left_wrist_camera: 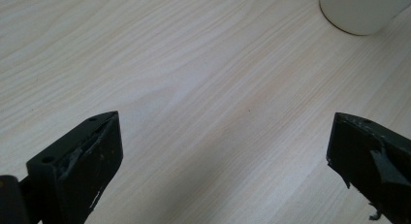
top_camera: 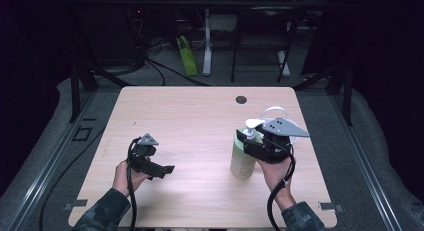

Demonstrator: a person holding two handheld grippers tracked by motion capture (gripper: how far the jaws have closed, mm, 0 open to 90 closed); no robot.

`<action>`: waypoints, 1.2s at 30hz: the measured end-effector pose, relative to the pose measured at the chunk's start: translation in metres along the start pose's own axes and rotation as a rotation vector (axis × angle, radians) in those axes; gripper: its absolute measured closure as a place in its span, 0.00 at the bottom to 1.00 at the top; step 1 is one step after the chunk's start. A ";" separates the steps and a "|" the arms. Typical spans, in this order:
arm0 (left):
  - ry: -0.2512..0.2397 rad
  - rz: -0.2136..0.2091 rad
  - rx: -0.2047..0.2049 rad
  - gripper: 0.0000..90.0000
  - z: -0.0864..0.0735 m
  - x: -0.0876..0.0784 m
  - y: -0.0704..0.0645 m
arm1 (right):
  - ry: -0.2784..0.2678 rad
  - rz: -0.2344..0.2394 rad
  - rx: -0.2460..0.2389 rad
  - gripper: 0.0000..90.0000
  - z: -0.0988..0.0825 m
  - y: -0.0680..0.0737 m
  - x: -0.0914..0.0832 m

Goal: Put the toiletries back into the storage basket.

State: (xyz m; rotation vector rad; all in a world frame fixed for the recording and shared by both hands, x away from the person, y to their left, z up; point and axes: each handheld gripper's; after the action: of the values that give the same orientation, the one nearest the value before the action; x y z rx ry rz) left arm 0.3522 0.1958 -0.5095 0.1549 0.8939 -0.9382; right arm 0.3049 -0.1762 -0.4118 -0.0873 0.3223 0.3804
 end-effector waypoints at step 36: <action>0.046 -0.012 -0.002 0.00 -0.003 0.005 0.000 | -0.039 0.024 0.026 0.76 0.001 -0.013 -0.005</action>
State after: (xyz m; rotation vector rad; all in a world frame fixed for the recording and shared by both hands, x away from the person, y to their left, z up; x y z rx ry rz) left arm 0.3517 0.1944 -0.5149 0.1700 0.9392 -0.9476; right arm 0.3053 -0.1898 -0.4087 -0.0507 0.2896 0.4011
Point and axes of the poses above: each handheld gripper's, and its own axes: x roughly forward along the jaws, z roughly out of its top, y roughly to its left, and after that the axes turned 10 degrees about -z, right-handed
